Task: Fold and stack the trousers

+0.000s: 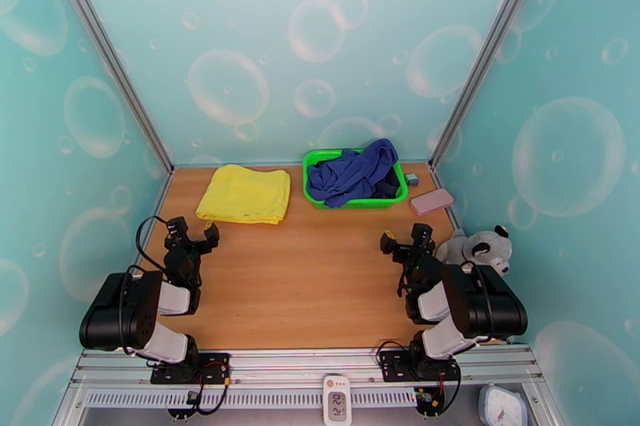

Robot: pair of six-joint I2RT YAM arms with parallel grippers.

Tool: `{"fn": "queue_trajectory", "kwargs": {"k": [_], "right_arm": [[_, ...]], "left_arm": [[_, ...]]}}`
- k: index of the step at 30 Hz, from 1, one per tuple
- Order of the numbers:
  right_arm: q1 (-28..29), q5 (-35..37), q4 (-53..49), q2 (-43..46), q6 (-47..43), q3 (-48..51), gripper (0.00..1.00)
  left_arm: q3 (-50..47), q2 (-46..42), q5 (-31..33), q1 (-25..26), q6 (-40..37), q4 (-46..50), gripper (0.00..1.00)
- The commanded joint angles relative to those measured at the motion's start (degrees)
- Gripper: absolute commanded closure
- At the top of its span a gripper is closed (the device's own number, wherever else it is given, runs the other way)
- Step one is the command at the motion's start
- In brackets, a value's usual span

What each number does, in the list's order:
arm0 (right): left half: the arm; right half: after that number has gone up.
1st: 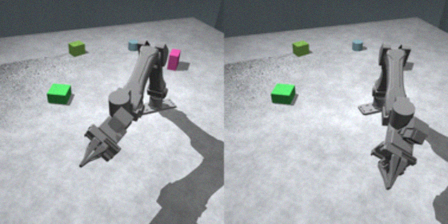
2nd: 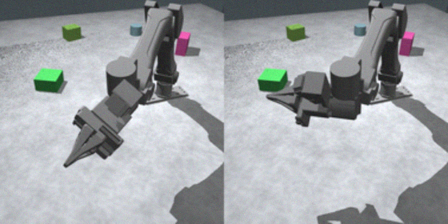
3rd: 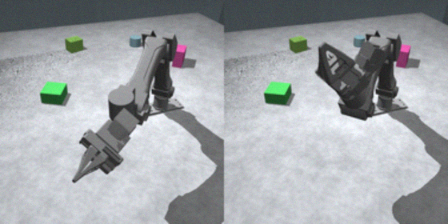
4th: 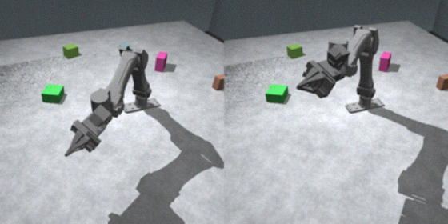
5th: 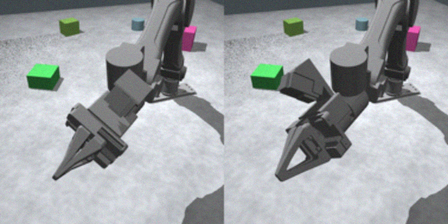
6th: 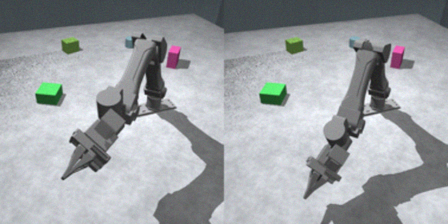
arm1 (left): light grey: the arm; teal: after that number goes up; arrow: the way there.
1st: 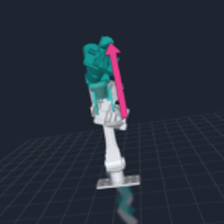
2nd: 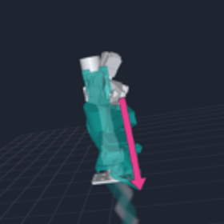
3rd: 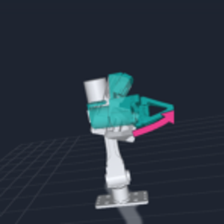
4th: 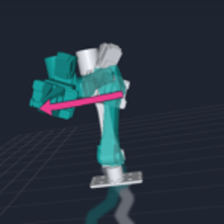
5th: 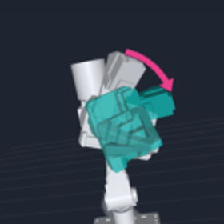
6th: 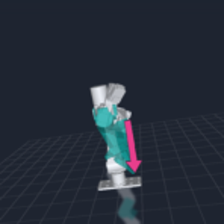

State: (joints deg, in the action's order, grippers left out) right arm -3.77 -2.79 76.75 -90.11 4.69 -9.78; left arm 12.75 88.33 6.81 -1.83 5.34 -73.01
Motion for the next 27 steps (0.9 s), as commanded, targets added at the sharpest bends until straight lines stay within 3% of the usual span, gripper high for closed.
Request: {"fn": "queue_trajectory", "kwargs": {"k": [1, 5, 11, 27], "right_arm": [[0.5, -3.5, -6.6, 0.9, -3.5, -4.2, 0.01], [1.1, -2.0, 0.2, 0.9, -3.6, -0.6, 0.01], [0.9, -2.0, -9.1, 0.8, -3.3, -5.4, 0.01], [0.5, 0.8, -9.0, 0.7, -1.7, -5.5, 0.01]], "left_arm": [[1.4, 0.5, -1.1, 0.5, -1.7, 2.7, 0.0], [1.4, 0.4, -1.0, 0.7, -1.8, 2.8, 0.01], [1.5, 0.4, -1.0, 0.7, -1.8, 2.7, 0.0], [1.7, 0.4, -1.1, 0.8, -2.1, 3.0, 0.01]]}}
